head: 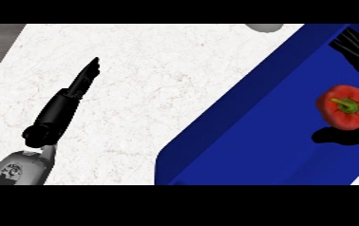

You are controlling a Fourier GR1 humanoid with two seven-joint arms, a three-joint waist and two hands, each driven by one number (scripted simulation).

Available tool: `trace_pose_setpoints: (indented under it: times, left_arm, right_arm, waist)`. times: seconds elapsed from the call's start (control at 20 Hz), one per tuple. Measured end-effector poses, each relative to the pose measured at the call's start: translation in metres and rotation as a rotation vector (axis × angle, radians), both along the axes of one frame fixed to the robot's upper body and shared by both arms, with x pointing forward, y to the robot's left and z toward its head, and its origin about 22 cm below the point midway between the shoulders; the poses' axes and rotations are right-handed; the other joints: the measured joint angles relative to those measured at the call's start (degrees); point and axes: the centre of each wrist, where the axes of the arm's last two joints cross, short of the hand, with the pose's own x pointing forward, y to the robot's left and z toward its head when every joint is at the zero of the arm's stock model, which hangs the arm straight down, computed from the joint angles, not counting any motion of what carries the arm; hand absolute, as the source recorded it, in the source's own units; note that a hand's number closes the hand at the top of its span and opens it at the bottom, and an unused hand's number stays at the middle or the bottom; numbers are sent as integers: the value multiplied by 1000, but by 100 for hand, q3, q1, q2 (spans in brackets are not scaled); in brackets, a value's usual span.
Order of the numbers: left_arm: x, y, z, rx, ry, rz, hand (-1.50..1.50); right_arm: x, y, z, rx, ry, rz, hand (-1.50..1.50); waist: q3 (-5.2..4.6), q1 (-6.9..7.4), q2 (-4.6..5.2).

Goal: Pick the bell pepper from the tray and place it in the cardboard box

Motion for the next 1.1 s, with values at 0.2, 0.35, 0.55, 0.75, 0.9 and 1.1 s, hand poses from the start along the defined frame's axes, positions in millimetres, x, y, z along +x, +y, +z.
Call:
trace_pose_setpoints:
  times: [0.2, 0.35, 0.55, 0.75, 0.9, 1.1]
  left_arm:
    - [1, 3, -1, 5, 2, -11, 0]
    - [3, 0, 0, 7, -2, -17, 0]
    - [5, 2, 0, 8, -1, -25, 0]
    - [9, 2, -1, 7, -2, -32, 0]
    - [11, 4, 0, 6, 0, -34, 0]
    - [11, 4, -1, 2, -3, -30, 0]
  right_arm:
    - [-12, 15, 12, -204, 21, -5, -150]
    - [-21, 32, 19, -372, 58, -22, -150]
    - [-37, 66, 22, -546, 101, -36, -150]
    - [-56, 98, 18, -670, 103, -94, -150]
    - [-65, 124, 9, -737, 121, -131, -150]
    - [-72, 146, -2, -797, 176, -175, -150]
  waist:
    - [-8, 15, -8]
    - [-13, 32, -11]
    - [-16, 77, -9]
    - [-23, 75, -16]
    - [-21, 96, -11]
    - [-13, 89, -4]
